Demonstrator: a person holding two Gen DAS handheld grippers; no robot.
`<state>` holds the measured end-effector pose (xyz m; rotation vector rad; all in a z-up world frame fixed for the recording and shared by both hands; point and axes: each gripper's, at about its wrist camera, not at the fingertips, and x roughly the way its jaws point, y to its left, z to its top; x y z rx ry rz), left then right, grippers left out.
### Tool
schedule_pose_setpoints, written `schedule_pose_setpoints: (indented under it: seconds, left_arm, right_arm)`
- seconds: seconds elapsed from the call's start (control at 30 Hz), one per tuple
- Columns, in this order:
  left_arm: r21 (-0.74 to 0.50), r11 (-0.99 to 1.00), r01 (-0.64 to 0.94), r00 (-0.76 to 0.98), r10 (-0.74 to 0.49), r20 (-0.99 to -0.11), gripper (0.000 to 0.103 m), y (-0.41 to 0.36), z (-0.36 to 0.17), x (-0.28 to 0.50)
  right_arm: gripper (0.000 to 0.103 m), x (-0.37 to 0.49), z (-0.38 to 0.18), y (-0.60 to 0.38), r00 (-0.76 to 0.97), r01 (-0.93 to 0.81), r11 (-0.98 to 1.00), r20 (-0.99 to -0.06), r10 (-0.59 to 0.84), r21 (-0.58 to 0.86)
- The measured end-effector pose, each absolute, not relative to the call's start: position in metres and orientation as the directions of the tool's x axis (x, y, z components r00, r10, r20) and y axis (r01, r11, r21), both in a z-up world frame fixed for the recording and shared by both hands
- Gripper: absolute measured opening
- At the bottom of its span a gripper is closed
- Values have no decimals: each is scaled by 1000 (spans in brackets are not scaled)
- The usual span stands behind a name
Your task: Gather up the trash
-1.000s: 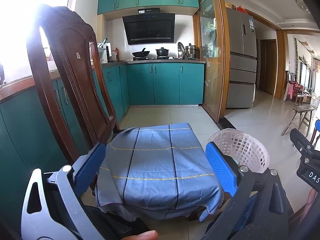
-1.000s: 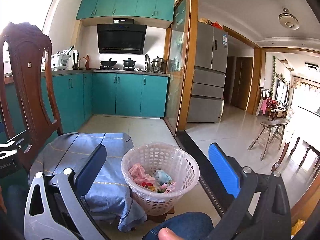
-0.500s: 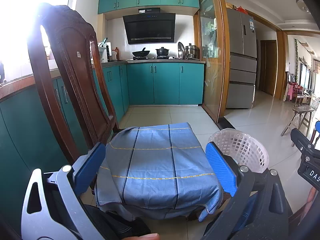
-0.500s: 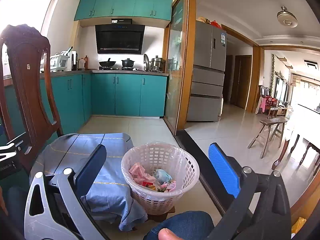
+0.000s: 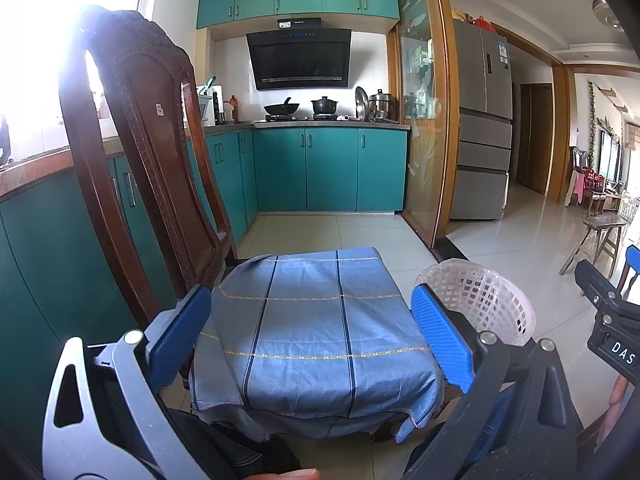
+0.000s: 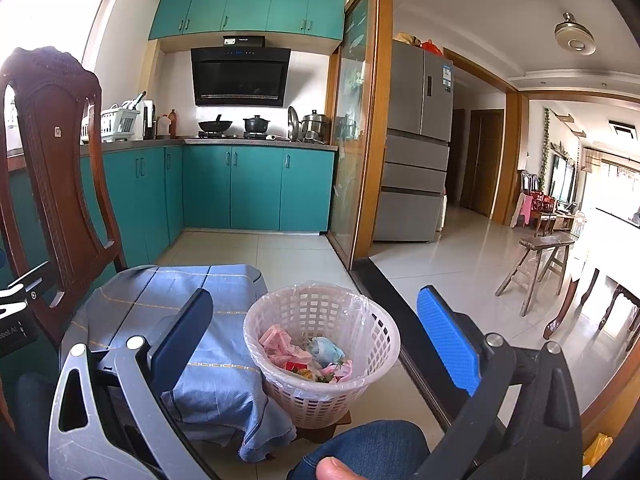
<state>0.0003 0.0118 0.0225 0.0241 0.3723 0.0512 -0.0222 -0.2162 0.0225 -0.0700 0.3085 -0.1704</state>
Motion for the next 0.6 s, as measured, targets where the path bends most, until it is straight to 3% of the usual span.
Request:
schedule_pose_setpoints:
  seconds: [0.6]
  left_arm:
    - [41,999,-29,936,41,-349,100,5,25,-5]
  right_arm:
    - [100,-22,19,-217,933,167,982,-308,-188,-93]
